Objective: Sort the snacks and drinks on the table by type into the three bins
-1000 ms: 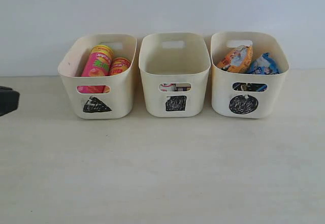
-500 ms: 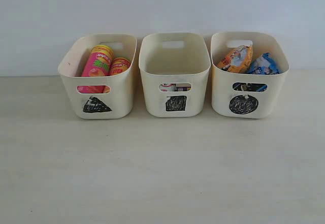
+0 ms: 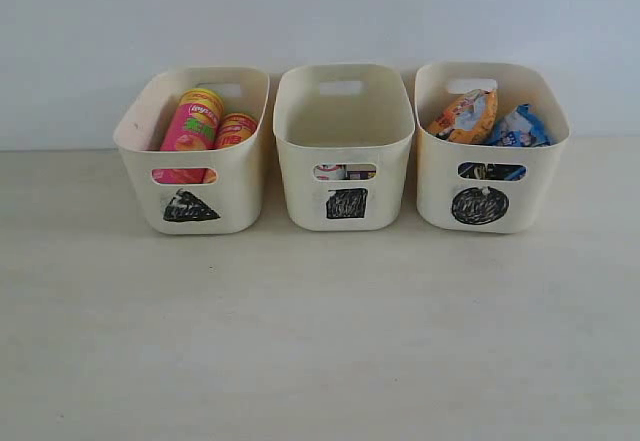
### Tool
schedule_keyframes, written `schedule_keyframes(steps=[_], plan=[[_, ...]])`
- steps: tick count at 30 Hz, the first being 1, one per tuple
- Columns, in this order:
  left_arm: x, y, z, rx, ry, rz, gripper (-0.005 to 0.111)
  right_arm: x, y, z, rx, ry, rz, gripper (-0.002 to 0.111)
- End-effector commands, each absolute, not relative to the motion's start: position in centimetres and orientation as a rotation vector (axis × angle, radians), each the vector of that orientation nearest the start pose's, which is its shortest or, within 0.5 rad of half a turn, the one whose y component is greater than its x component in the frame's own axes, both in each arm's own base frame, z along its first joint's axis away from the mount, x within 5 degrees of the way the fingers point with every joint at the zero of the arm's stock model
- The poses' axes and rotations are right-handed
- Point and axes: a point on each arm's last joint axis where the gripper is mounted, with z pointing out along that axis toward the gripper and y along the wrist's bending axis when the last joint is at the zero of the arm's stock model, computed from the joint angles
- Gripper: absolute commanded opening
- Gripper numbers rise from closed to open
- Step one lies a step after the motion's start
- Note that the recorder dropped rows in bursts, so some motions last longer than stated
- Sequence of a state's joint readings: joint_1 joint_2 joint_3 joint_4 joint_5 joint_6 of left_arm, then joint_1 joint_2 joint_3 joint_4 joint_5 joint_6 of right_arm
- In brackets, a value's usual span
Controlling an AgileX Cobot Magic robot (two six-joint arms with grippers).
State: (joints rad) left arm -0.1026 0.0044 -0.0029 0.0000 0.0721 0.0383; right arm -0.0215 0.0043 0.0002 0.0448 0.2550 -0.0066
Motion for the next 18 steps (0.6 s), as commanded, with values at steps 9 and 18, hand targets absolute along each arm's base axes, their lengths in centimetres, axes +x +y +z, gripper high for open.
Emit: schedule_keyframes(steps=[9, 18], plan=[[5.6, -0.6, 19.7, 0.094, 1.656, -0.064, 0.004, 5.5, 0.0, 19.1, 0.041, 1.727, 0.020, 0.000], [5.5, -0.6, 19.0, 0.099, 1.742, -0.062, 0.004, 5.5, 0.0, 19.1, 0.041, 1.727, 0.020, 0.000]])
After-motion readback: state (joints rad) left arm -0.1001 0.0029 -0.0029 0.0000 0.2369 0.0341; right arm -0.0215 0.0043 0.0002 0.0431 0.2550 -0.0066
